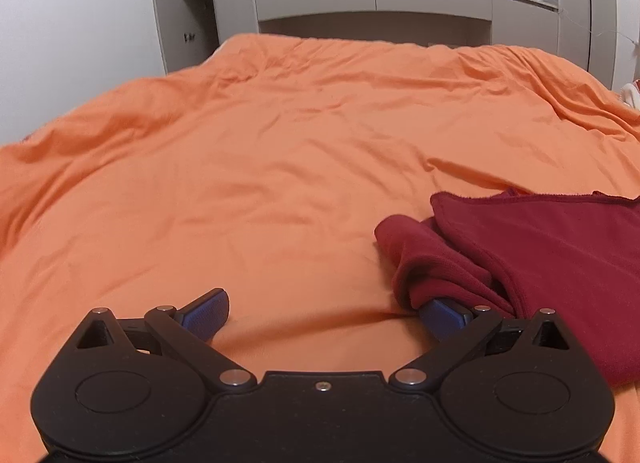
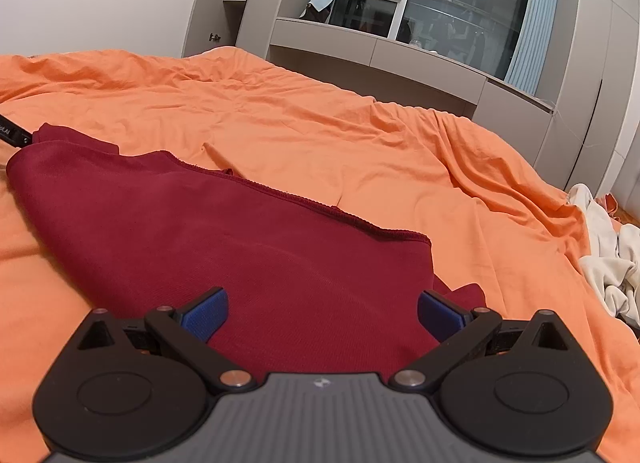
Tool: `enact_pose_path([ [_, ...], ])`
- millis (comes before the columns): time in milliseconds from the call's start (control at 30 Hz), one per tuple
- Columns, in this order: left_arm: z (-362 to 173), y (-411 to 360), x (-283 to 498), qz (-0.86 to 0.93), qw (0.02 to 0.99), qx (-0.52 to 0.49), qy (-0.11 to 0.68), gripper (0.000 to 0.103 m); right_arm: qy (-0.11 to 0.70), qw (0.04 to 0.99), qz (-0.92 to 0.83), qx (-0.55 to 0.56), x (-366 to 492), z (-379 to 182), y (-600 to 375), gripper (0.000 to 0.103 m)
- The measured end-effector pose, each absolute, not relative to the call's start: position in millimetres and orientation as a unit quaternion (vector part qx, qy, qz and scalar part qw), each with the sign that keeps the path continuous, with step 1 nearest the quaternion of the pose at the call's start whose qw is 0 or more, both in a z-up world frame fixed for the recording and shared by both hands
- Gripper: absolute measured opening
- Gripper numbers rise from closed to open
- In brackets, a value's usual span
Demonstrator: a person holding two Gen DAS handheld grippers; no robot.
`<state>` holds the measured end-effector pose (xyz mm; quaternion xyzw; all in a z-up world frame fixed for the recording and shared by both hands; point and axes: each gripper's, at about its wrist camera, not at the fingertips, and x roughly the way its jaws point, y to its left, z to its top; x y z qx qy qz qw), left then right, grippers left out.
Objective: Fold small clothes
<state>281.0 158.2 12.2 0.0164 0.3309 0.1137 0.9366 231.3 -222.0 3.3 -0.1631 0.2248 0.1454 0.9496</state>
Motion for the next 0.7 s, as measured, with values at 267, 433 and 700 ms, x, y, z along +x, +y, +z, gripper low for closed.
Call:
enact_pose_path([
  [267, 20.7, 154.5, 260.4, 0.09, 0.94, 0.027, 0.328, 0.102, 0.217, 0.951, 0.141, -0.171, 228.0, 4.4, -220.6, 0.103],
  [433, 27.3, 167.3, 242.5, 0.03, 0.945, -0.062, 0.321, 0.102, 0.205, 0.952, 0.138, -0.18, 223.4, 5.4, -218.3, 0.103],
  [700, 25.8, 148.2, 226.4, -0.117, 0.928, -0.159, 0.317, 0.102, 0.193, 0.953, 0.144, -0.182, 219.5, 7.8, -214.8, 0.103],
])
